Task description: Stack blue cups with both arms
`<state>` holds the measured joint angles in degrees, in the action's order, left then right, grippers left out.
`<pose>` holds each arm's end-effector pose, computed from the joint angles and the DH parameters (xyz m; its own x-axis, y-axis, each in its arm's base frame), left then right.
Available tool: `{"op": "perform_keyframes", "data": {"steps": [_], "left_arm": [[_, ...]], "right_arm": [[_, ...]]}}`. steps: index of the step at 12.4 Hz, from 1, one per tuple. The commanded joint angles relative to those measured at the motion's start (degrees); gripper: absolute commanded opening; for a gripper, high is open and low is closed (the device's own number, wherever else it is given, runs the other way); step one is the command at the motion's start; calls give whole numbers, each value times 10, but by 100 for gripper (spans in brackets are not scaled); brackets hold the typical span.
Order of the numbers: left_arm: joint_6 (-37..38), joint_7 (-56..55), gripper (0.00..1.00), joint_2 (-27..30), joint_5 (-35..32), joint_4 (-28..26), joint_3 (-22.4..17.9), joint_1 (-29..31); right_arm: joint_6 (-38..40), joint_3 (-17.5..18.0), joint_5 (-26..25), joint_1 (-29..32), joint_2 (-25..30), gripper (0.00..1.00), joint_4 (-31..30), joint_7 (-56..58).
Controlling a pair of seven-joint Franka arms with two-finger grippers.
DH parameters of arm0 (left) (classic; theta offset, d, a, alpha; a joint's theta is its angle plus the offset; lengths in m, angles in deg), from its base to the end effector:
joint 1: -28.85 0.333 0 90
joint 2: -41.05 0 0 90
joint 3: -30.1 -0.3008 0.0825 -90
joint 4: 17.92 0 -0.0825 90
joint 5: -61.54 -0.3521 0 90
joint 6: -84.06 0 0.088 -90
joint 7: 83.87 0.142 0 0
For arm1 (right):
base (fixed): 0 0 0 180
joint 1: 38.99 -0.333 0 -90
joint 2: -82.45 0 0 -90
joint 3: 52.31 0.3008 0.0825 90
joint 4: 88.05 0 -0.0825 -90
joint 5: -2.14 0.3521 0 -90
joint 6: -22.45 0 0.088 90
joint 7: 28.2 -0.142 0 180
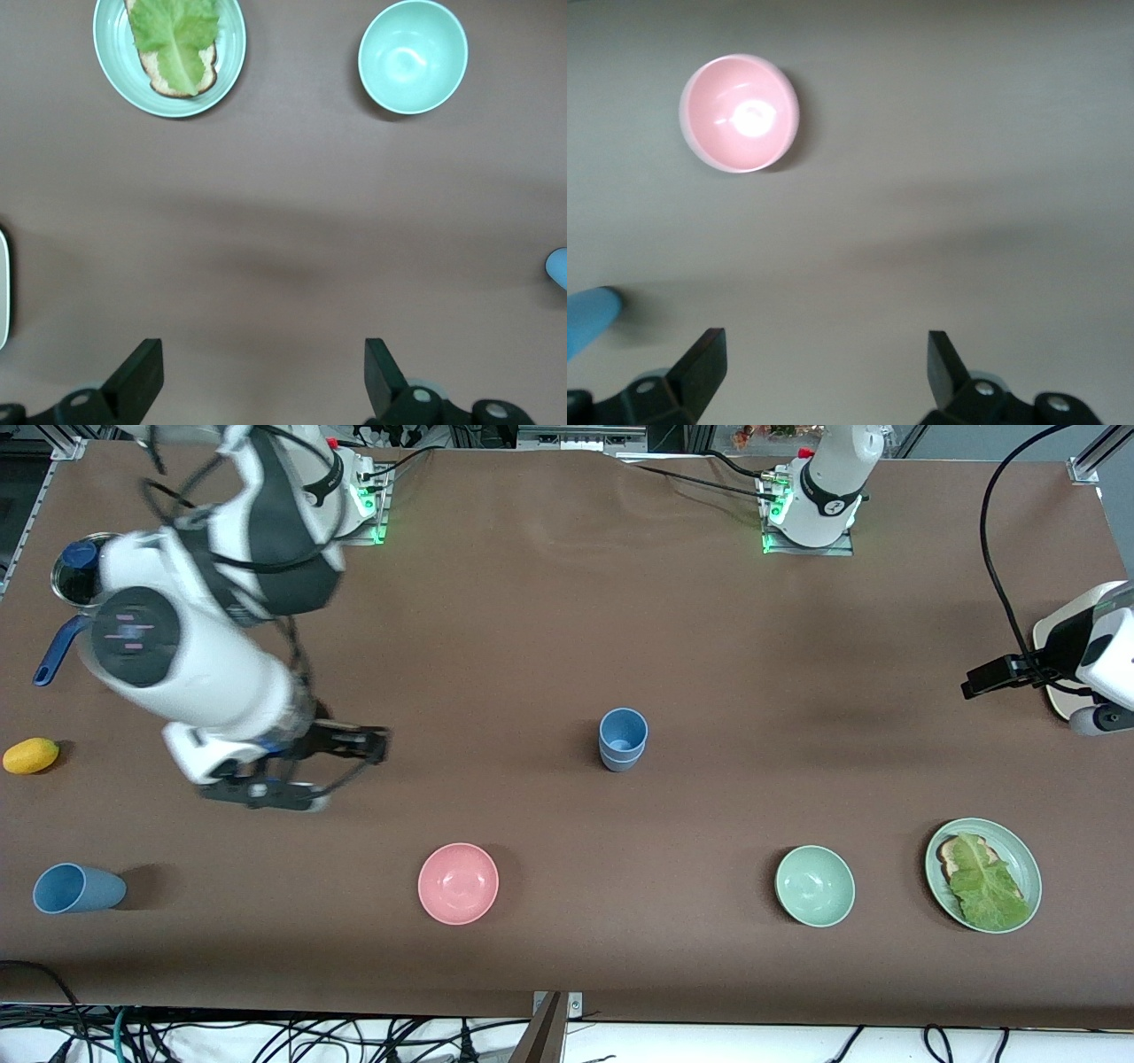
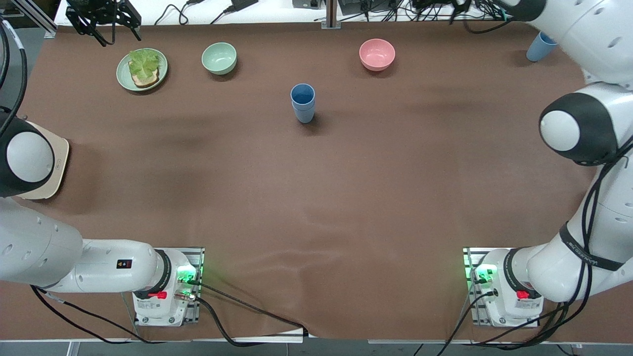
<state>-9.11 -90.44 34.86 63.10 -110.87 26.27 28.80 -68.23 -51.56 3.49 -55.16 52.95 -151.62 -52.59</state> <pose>0.5471 0.0310 0.4984 0.9778 0.1811 -0.1053 0.1829 -0.9831 0.0077 0.6291 0.1927 0.4722 0.9900 -0.1319 -0.0503 -0.1326 -0.9911 -0.0101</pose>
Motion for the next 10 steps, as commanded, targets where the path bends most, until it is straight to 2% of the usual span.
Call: {"op": "perform_keyframes", "data": {"steps": [1,3,4,6,10], "left_arm": [[-14,7,100,23,-16,-26,-10,-15],[-18,32,100,23,-17,-29,-10,-26],[-22,34,100,23,-21,-29,-10,-24],[-46,34,100,21,-20,-28,-9,-21],[-46,33,100,14,-20,-20,-8,-20]], "right_arm": [[-9,-1,33,48,131,100,-159,68],[-33,-1,42,81,214,100,-258,106],[-34,-2,42,84,238,100,-280,105],[-25,-15,41,84,241,100,-271,109],[-13,-16,34,84,241,100,-267,106]]}}
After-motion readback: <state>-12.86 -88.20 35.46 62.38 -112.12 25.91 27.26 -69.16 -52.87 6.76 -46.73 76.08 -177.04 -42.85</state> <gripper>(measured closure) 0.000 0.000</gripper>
